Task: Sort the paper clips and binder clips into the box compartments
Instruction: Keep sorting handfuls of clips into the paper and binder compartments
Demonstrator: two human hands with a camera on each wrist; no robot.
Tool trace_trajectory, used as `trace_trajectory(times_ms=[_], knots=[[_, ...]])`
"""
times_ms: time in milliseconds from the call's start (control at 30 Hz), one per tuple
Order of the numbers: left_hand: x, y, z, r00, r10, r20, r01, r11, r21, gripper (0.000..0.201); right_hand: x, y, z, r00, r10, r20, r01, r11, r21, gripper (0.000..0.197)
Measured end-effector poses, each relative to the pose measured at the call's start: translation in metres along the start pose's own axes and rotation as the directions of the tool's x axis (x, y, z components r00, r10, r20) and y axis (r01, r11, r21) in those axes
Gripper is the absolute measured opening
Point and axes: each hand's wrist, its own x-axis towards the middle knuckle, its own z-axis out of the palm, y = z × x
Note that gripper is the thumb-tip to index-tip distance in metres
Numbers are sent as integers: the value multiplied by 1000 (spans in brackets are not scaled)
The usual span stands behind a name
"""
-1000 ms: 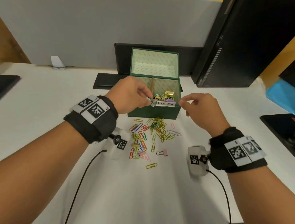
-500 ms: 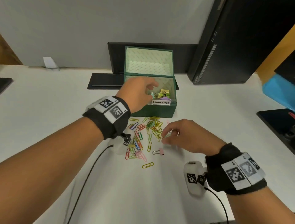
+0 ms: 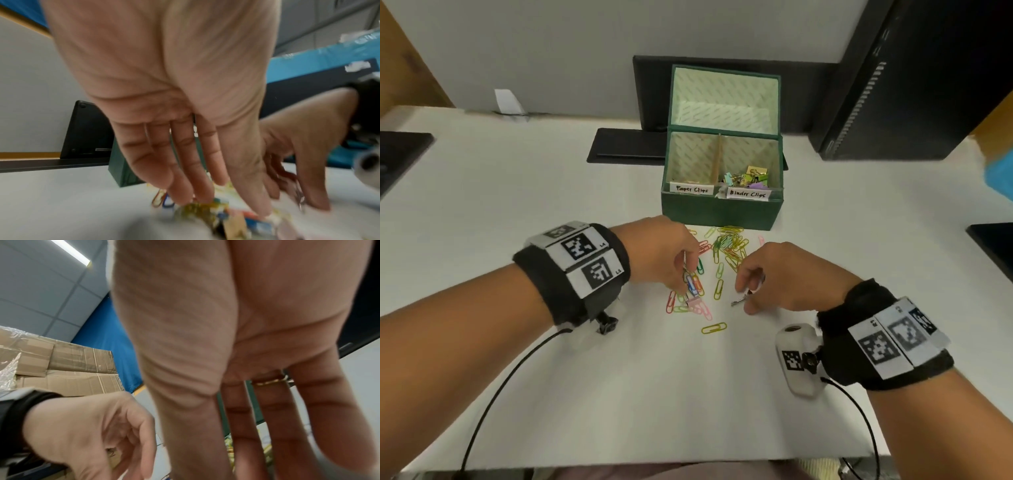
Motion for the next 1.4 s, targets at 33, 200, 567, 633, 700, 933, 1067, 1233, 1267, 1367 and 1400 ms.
trace_trajectory(times_ms=[33,200,567,633,700,933,1067,1233,1267,1367,1400], knots=[[1,0,3,1000,-1,11,1,1000,21,29,1,0,0,1000,5,-1,-5,1000,-14,17],[5,0,9,1000,17,6,-18,998,65,23,0,1,-7,998,13,-58,-12,1000,11,9],[-6,3,-27,950,54,-307,-96,988,-124,19,29,-13,-90,527,6,-850,175,978,115,14],[-4,3,-35,911,20,-412,-120,969,-217,19,44,-8,-85,631,10,-775,53,997,57,15],[2,4,-43,847,-15,-531,-150,952,-267,15,49,-3,-74,694,57,-717,-9,998,70,18],[41,17,-67,613,-84,-786,-205,944,-260,4,17,9,-33,537,132,-833,114,967,227,12],[63,18,-50,820,23,-572,-96,991,-98,33,1,10,-14,718,82,-691,105,969,224,8],[49,12,-35,816,106,-569,-188,978,-88,37,-5,-9,1,963,-67,-260,80,996,40,17],[42,10,-34,804,104,-585,-195,976,-94,33,-4,-16,2,980,-102,-173,103,995,-3,22],[23,1,-29,816,65,-575,-179,973,-145,24,1,-40,3,982,-184,-31,180,977,-111,31],[17,-3,-27,832,44,-553,-162,972,-167,23,4,-47,4,977,-212,-15,208,966,-153,31]])
